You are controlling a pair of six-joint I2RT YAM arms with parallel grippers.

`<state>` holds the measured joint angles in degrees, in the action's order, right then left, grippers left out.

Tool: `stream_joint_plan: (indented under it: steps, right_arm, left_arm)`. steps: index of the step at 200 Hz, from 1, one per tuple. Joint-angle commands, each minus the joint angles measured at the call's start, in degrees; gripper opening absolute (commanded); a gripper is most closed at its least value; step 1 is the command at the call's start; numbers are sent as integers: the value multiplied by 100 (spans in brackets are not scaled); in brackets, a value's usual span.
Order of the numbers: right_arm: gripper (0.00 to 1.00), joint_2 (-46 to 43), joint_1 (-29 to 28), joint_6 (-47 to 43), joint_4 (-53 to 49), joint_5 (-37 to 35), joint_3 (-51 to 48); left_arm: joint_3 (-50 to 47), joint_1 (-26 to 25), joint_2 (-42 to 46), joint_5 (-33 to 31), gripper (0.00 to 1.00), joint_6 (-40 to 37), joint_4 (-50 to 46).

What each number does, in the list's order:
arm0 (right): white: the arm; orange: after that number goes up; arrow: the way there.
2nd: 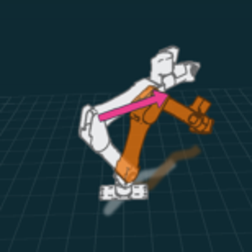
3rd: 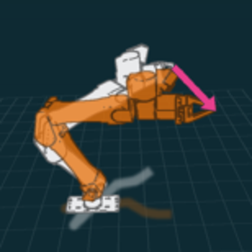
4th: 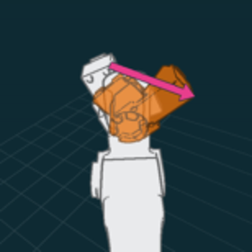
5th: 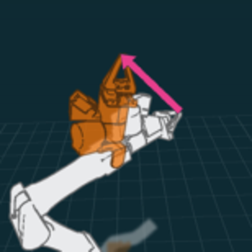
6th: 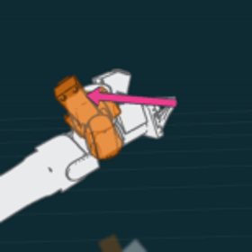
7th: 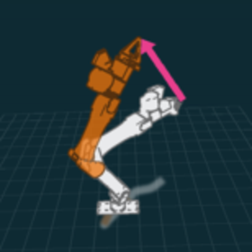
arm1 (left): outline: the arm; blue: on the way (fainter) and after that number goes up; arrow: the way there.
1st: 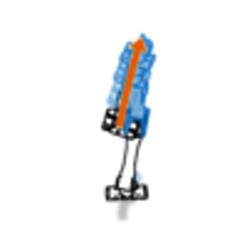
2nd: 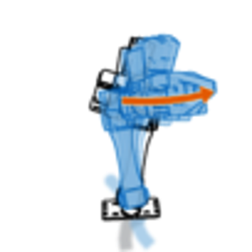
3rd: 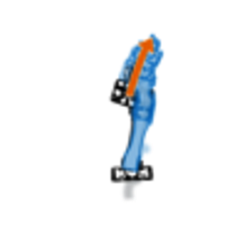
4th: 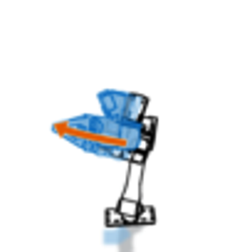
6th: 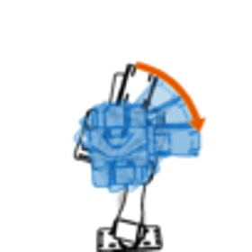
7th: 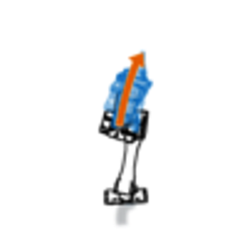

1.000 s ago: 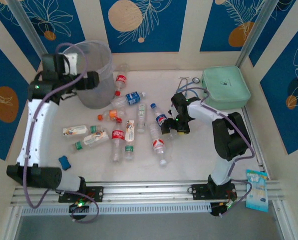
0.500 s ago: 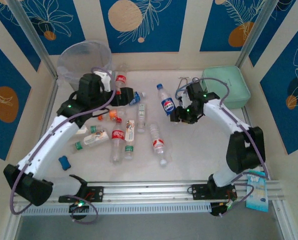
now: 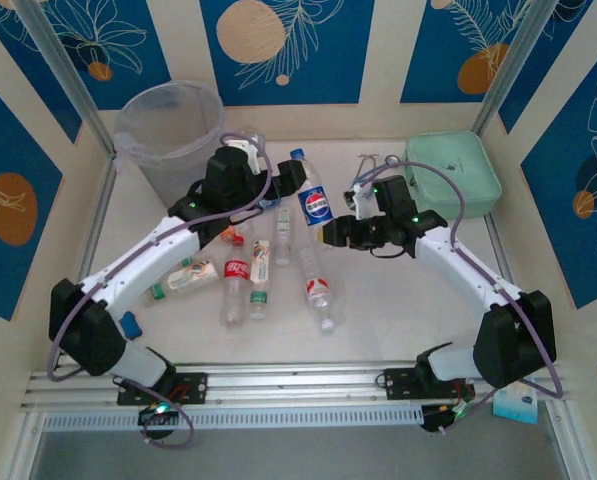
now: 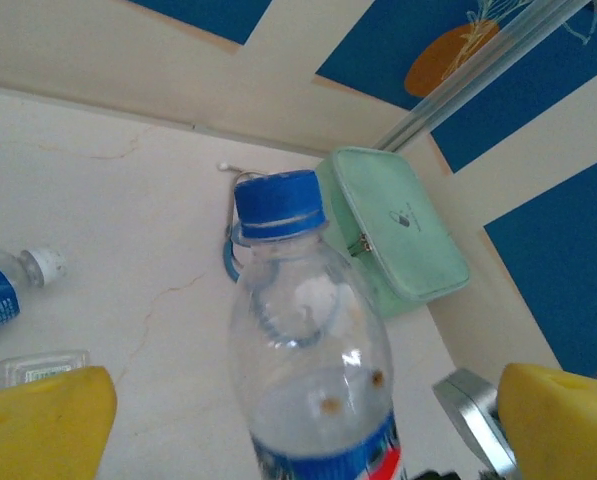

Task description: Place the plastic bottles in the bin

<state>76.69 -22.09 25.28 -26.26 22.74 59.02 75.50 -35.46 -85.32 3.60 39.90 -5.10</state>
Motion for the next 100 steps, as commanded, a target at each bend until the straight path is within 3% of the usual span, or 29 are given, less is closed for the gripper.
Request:
stream_joint_plan:
  steps: [1, 41, 69, 100]
  right_arm:
    - [22, -322, -159, 74, 315, 89, -14]
    - [22, -386, -336, 22, 284, -65, -14]
    - [22, -388, -441, 21, 300, -237, -56]
    - [26, -337, -457, -35, 308, -353, 1]
  left_arm:
    - [215, -147, -262, -134, 93, 111, 203]
    - [228, -171, -423, -230, 82, 136, 354]
    - [206, -198, -451, -100, 58, 211, 409]
    - [260, -198, -396, -148, 46, 172, 357]
